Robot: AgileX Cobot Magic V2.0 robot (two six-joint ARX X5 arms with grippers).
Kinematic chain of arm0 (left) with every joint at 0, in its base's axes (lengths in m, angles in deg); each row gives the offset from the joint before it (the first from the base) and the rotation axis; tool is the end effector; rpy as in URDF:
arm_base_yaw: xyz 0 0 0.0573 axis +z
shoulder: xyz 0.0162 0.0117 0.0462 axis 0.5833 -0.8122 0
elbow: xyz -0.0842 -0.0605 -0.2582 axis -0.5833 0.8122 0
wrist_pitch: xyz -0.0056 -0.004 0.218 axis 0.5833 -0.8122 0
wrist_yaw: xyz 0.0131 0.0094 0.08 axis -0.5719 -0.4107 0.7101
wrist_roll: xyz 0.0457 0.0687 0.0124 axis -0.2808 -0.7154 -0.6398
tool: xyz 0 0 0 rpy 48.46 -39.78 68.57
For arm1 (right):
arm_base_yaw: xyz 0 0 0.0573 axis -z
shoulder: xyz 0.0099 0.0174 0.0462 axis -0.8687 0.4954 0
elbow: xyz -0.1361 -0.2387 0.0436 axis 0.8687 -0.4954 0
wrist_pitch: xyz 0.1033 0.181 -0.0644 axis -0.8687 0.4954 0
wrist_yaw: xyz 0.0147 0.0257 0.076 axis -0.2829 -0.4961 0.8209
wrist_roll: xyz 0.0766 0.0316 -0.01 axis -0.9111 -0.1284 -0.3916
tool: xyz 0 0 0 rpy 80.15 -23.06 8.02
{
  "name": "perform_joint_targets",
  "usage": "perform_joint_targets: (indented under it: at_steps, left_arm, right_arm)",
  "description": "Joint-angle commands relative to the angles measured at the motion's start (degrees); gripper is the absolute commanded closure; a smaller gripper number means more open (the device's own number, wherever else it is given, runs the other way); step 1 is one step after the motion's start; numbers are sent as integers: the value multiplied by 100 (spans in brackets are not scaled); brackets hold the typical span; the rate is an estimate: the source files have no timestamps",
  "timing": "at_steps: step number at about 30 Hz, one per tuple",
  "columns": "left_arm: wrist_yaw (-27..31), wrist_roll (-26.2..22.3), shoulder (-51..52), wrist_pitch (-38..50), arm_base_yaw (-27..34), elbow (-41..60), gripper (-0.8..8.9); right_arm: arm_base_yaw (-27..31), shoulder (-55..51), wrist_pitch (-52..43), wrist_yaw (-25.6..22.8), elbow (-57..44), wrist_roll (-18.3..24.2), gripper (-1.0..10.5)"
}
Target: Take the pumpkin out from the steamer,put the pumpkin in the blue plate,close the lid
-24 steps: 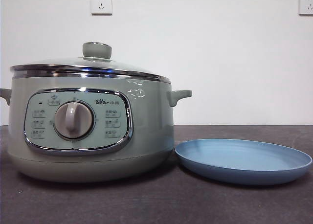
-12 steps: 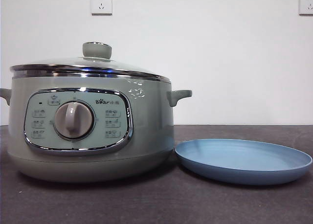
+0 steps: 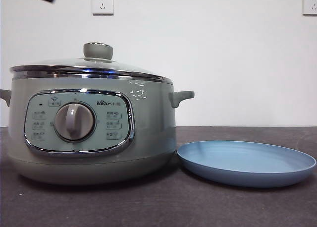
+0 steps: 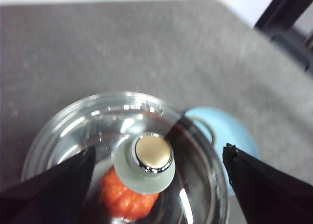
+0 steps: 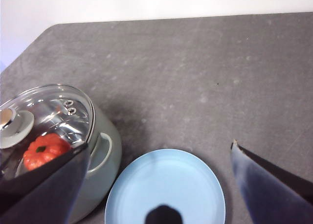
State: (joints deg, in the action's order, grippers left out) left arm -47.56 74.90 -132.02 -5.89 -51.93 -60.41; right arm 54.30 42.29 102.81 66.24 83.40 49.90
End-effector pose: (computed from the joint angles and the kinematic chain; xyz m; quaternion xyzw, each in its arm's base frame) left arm 0.1973 -0.0858 0.3571 -0.0476 0.2924 -0.3114 0.9029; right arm 0.1613 0.0404 0.3487 0.0555 0.2370 0.2081 0.9473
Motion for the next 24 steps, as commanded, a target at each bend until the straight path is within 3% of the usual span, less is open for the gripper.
perform_joint_targets:
  at_steps: [1, 12, 24]
  left_arm:
    - [393, -319, -374, -111, -382, -208, 375]
    - [1543, -577, -1508, -129, -1200, -461, 375]
    - [1585, -723, -1766, -210, -1272, -461, 407]
  right_arm:
    - [-9, 2, 24, 11, 15, 31, 470]
    - [-9, 2, 208, 7, 15, 33, 470]
    - [-9, 2, 223, 4, 15, 33, 474]
